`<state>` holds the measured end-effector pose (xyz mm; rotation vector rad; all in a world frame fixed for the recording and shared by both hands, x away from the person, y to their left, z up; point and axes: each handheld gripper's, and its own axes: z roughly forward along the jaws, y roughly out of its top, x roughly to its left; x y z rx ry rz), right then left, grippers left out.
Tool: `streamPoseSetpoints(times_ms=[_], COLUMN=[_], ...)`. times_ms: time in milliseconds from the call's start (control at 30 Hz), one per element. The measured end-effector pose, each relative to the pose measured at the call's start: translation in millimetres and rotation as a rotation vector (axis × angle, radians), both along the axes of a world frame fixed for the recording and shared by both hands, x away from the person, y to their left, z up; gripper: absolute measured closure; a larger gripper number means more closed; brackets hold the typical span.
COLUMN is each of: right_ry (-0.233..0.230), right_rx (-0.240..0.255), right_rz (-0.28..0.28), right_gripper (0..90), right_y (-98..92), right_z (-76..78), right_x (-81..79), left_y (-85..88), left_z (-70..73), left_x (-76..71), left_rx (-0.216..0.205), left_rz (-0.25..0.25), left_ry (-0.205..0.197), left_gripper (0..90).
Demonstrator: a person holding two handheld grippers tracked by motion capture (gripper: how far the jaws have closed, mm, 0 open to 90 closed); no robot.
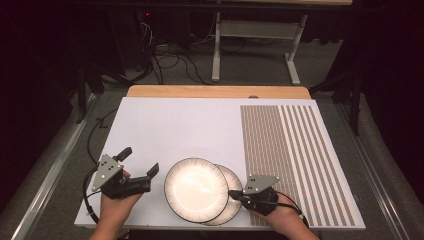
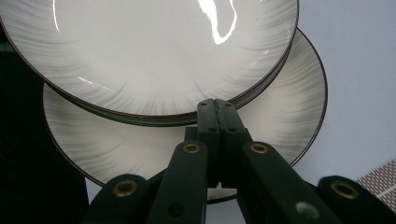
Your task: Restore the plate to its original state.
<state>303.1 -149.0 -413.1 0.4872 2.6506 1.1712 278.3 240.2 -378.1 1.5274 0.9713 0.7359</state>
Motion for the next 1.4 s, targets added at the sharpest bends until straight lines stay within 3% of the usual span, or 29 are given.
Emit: streamPoseSetpoints(times_ms=[1400], right_ry=[-0.006], right_rx=[-0.003], right_rz=[-0.009], right_gripper=[90.0], right_y=[-2.1], right_z=[1.0], right_x=[0.4], left_y=[-0.7], left_z=[-0.4], left_x=[-0.1], left_rx=[0.006], left_rz=[-0.016], left_ry=[0.002], left_gripper=[0.1])
